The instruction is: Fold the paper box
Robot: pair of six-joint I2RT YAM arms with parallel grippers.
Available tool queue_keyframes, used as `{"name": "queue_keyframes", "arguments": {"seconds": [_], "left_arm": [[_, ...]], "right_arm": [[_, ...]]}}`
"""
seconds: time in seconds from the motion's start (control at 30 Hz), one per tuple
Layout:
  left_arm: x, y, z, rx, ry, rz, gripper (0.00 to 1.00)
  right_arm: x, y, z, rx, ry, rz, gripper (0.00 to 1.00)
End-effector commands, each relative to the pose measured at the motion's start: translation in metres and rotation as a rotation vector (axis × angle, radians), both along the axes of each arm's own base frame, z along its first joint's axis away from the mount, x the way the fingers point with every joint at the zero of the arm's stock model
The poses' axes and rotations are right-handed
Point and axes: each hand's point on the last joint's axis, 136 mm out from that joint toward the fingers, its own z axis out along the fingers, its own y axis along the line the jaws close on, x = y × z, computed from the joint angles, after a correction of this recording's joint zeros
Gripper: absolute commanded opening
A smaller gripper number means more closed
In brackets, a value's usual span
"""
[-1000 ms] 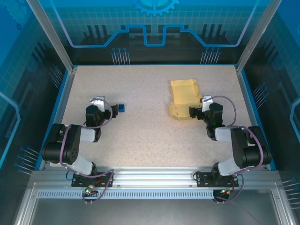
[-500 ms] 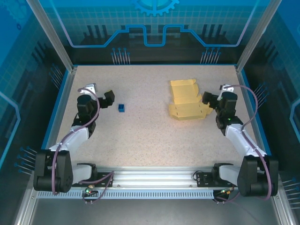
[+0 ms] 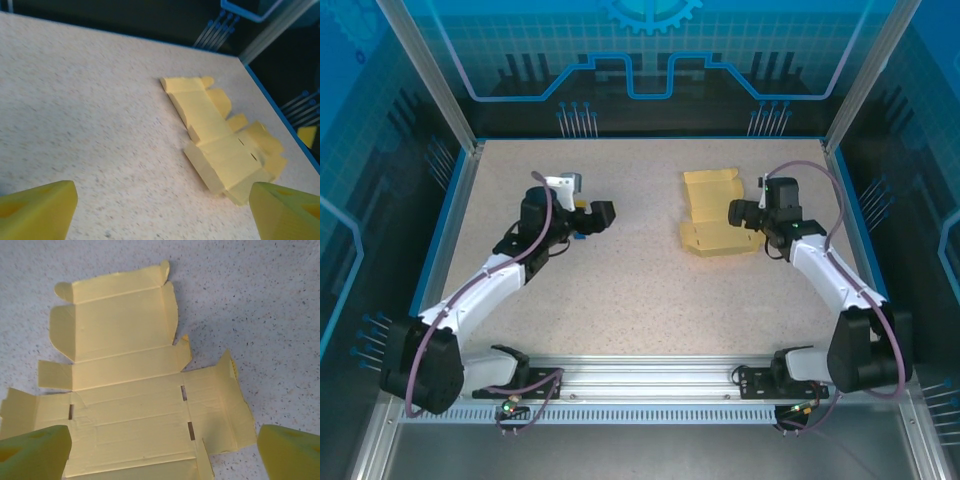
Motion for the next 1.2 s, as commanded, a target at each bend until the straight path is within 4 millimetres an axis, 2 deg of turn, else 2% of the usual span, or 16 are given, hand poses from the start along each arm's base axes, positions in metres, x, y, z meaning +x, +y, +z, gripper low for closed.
{"name": "queue_keyframes", "arguments": {"seconds": [0.0, 0.13, 0.23, 0.3, 0.43, 0.53, 0.7, 0.83, 1.0, 1.17], "left_arm": [[-0.011, -0.032, -0.01, -0.009, 0.095, -0.076, 0.89], [-0.019, -0.058, -0.015, 0.032, 0.096, -0.122, 0.89], [-0.021, -0.062, -0.022, 0.05, 0.107, -0.122, 0.89], [-0.02, -0.063, -0.026, 0.05, 0.119, -0.12, 0.89], [-0.018, -0.066, -0.031, 0.051, 0.135, -0.123, 0.89], [-0.018, -0.068, -0.029, 0.049, 0.136, -0.129, 0.89], [-0.021, -0.066, -0.026, 0.051, 0.131, -0.124, 0.89], [-0.023, -0.066, -0.026, 0.05, 0.13, -0.125, 0.89], [-0.023, -0.066, -0.024, 0.048, 0.127, -0.124, 0.89], [-0.023, -0.063, -0.023, 0.053, 0.124, -0.111, 0.89]], "right_arm": [[-0.008, -0.009, -0.009, -0.019, 0.091, -0.022, 0.93], [-0.021, -0.015, -0.029, 0.015, 0.173, -0.086, 0.89], [-0.034, -0.028, -0.049, 0.126, 0.219, -0.144, 0.85], [-0.041, -0.03, -0.064, 0.229, 0.232, -0.167, 0.81], [-0.039, -0.011, -0.085, 0.307, 0.271, -0.143, 0.73], [-0.035, -0.01, -0.101, 0.332, 0.288, -0.178, 0.64], [-0.032, -0.015, -0.117, 0.331, 0.291, -0.231, 0.5], [-0.031, -0.017, -0.124, 0.332, 0.282, -0.251, 0.46], [-0.024, -0.01, -0.122, 0.381, 0.22, -0.239, 0.27], [-0.019, -0.017, -0.107, 0.357, 0.138, -0.251, 0.14]]}}
